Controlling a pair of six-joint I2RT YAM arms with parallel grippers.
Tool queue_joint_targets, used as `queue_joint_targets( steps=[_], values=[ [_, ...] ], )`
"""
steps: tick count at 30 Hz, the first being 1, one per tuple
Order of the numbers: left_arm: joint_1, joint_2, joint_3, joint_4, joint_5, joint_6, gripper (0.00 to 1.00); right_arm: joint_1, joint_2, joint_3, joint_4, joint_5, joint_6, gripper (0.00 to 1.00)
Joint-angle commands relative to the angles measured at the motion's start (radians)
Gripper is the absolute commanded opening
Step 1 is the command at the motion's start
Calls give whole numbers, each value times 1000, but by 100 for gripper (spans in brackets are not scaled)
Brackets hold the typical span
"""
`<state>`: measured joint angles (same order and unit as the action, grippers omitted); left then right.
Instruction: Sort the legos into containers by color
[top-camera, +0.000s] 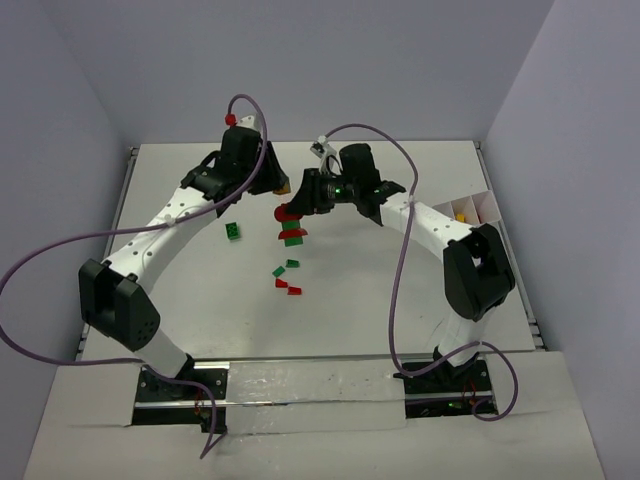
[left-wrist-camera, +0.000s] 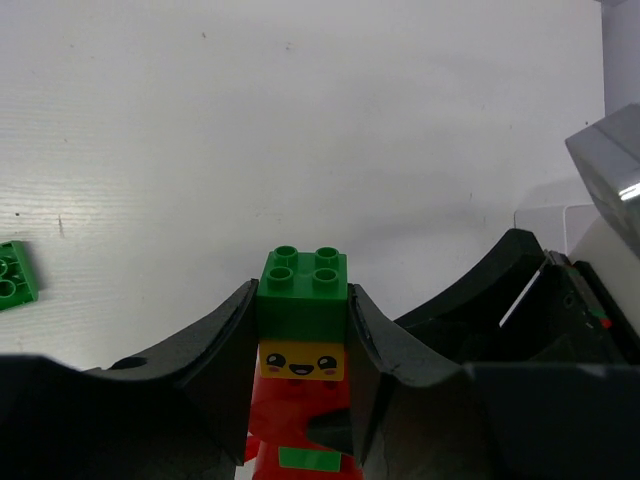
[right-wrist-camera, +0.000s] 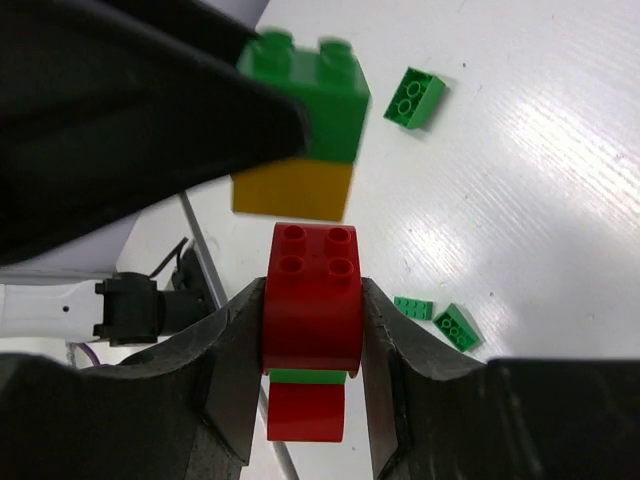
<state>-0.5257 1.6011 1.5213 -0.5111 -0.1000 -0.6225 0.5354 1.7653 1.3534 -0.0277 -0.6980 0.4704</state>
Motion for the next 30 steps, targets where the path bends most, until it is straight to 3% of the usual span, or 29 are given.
queue_joint_targets(
  steps=[1, 9, 13, 21, 23, 24, 29, 30],
  values=[
    [20, -27, -16, 65, -32, -6, 0, 8, -10, -30, 46, -12, -19, 0],
    [96, 31, -121, 50, 3, 94, 0, -8, -41, -93, 35, -38, -62, 0],
    [119, 89, -248, 42, 149, 205, 0, -51, -63, -100, 37, -66, -57, 0],
    [119, 146, -333, 46, 265, 303, 3, -159, -104, -162, 197, -129, 91, 0],
    [119, 170, -327, 31, 263, 306, 14, -184, -99, -165, 242, -156, 143, 0],
    [120, 186, -318, 19, 269, 312, 24, -197, -96, -167, 269, -171, 172, 0],
    [143, 166, -317, 41, 444, 341, 90, -232, -91, -206, 448, -218, 324, 0],
    [156, 145, -326, 67, 514, 341, 98, -235, -90, -213, 471, -221, 346, 0]
  ],
)
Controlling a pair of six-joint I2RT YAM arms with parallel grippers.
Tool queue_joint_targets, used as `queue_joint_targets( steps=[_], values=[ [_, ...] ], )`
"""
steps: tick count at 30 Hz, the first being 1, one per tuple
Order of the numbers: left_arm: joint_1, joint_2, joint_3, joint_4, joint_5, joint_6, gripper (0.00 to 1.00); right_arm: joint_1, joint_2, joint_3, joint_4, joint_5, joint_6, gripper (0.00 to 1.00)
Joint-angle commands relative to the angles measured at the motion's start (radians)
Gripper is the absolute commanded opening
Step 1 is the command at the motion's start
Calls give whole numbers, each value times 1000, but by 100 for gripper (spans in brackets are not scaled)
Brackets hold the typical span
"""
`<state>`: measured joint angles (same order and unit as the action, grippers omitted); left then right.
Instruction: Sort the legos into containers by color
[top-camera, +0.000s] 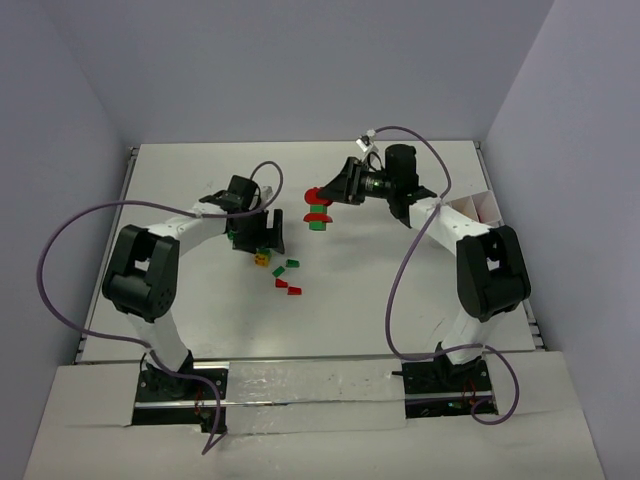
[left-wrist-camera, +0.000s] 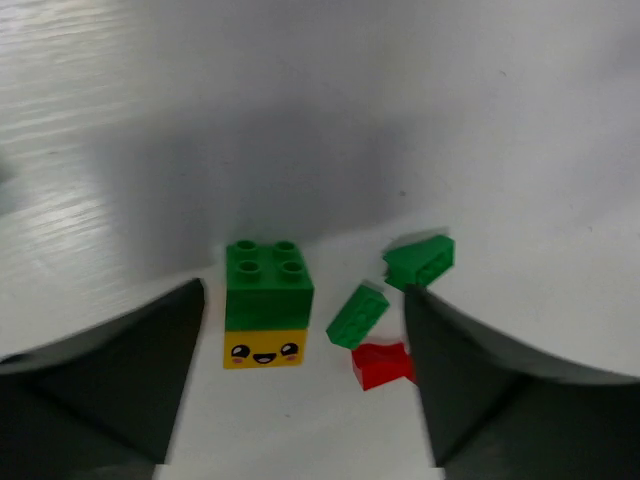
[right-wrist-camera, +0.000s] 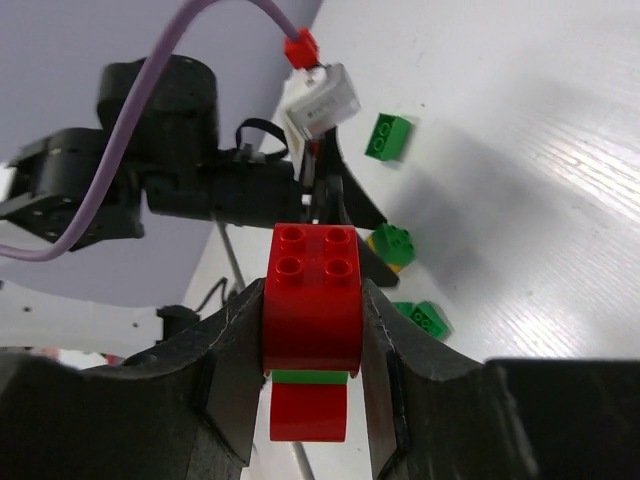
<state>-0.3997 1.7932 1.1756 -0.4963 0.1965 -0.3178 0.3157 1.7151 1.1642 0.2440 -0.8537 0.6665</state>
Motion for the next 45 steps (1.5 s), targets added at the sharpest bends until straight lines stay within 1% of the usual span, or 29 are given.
queue_joint_targets(
  steps=[1, 2, 3, 4, 6, 7, 8, 10, 11, 12, 13, 14, 15, 16, 18, 21, 25, 28, 30, 35, 39, 42, 45],
  values=[
    [35, -73, 5, 65, 291, 32, 98, -17, -39, -32, 228, -68, 172, 0],
    [50, -113, -20, 119, 373, 15, 99, -22, -36, -45, 267, -76, 206, 0],
    [68, -177, -60, 214, 487, -17, 99, -24, -30, -65, 330, -80, 258, 0],
    [73, -211, -77, 260, 530, -34, 99, -25, -25, -76, 363, -84, 289, 0],
    [84, -267, -125, 417, 639, -108, 99, -30, -15, -113, 480, -95, 351, 0],
    [89, -289, -146, 482, 726, -145, 99, -30, -6, -124, 526, -99, 383, 0],
    [93, -318, -179, 592, 756, -216, 99, -29, -1, -135, 578, -104, 426, 0],
    [99, -340, -230, 727, 848, -363, 99, -30, 7, -150, 650, -107, 484, 0],
    [102, -344, -261, 873, 889, -434, 99, -31, 10, -154, 675, -108, 512, 0],
    [106, -346, -309, 979, 927, -521, 99, -32, 14, -157, 695, -109, 526, 0],
    [107, -348, -340, 1092, 931, -645, 99, -31, 15, -160, 723, -111, 544, 0],
    [108, -348, -365, 1218, 929, -739, 99, -30, 15, -162, 746, -113, 560, 0],
    [108, -344, -379, 1319, 918, -787, 99, -30, 13, -165, 766, -115, 574, 0],
    [108, -337, -388, 1352, 909, -829, 99, -29, 12, -167, 788, -117, 588, 0],
    [108, -324, -383, 1355, 900, -854, 99, -23, 12, -167, 822, -123, 609, 0],
    [108, -304, -341, 1310, 876, -837, 99, -12, 4, -167, 855, -140, 621, 0],
    [108, -298, -309, 1312, 856, -842, 99, 1, -15, -176, 841, -139, 600, 0],
    [105, -294, -295, 1309, 842, -846, 96, 11, -20, -189, 824, -133, 579, 0],
    [100, -293, -278, 1262, 832, -811, 94, 20, -20, -190, 821, -136, 572, 0],
    [70, -288, -250, 1129, 814, -699, 79, 34, -17, -171, 810, -129, 565, 0],
    [48, -281, -240, 1040, 797, -637, 74, 37, -8, -152, 810, -129, 576, 0],
    [41, -273, -230, 988, 789, -607, 68, 39, -6, -142, 811, -131, 577, 0],
    [40, -268, -224, 985, 795, -609, 55, 38, -8, -136, 811, -133, 574, 0]
  ],
)
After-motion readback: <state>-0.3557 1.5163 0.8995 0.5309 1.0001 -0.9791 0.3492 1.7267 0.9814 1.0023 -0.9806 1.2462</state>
